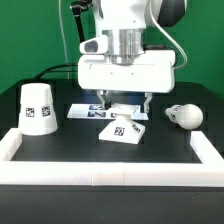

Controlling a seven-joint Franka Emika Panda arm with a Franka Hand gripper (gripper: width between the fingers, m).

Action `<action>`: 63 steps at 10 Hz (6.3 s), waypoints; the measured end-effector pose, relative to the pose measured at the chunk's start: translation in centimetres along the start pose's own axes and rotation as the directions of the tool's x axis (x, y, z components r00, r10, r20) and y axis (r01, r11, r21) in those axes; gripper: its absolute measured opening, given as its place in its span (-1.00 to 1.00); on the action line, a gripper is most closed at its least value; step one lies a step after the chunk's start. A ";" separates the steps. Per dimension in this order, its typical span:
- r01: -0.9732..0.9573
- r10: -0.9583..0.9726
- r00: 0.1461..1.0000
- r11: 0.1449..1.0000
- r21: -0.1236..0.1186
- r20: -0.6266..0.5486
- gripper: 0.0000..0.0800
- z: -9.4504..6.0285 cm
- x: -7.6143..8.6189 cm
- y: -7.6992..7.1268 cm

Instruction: Assemble lamp

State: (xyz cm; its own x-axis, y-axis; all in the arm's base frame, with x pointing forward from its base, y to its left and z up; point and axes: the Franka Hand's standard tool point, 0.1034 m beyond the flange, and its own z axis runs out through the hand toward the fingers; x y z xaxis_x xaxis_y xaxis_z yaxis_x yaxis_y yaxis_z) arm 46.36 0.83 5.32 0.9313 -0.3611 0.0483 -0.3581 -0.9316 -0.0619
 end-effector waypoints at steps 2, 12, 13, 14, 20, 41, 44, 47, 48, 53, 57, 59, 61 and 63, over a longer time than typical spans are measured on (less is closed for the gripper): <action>0.012 -0.012 1.000 1.000 -0.001 0.001 0.75 0.1 0.0 0.1; 0.035 -0.035 0.999 0.999 -0.001 0.003 0.34 0.2 -0.1 0.0; 0.035 -0.035 0.999 0.999 -0.001 0.003 0.34 0.2 -0.1 0.0; 0.058 -0.058 0.998 0.998 -0.001 0.003 0.34 0.1 0.0 0.0; 0.249 -0.247 0.967 0.968 0.018 -0.057 0.34 0.6 5.2 -4.0; 0.422 -0.413 0.897 0.906 0.029 -0.160 0.34 1.3 10.3 -13.9; 0.422 -0.413 0.897 0.906 0.028 -0.159 0.64 1.2 10.2 -13.7; 0.401 -0.393 0.908 0.915 0.033 -0.148 0.74 -0.4 7.6 -13.2; 0.401 -0.393 0.908 0.915 0.031 -0.147 0.75 -1.0 6.4 -12.5; 0.379 -0.373 0.921 0.925 0.037 -0.113 0.75 -1.7 1.6 -11.0; 0.383 -0.375 0.917 0.923 0.035 -0.135 0.75 -1.7 1.1 -10.7; 0.416 -0.408 0.904 0.908 0.044 -0.127 0.75 -2.3 -2.4 -11.8; 0.462 -0.454 0.882 0.886 0.044 -0.128 0.75 -2.3 -4.0 -12.6; 0.490 -0.482 0.867 0.870 0.048 -0.123 0.75 -2.4 -5.1 -13.2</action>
Offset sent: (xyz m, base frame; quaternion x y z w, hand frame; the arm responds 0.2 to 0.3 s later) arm 0.0004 -0.0008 -0.0009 0.0010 0.0048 -0.0060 1.0000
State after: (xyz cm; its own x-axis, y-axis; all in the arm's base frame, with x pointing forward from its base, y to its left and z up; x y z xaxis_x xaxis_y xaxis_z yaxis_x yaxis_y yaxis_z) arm 46.16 14.88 8.29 0.9721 0.1310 0.1947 0.1484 -0.9859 -0.0779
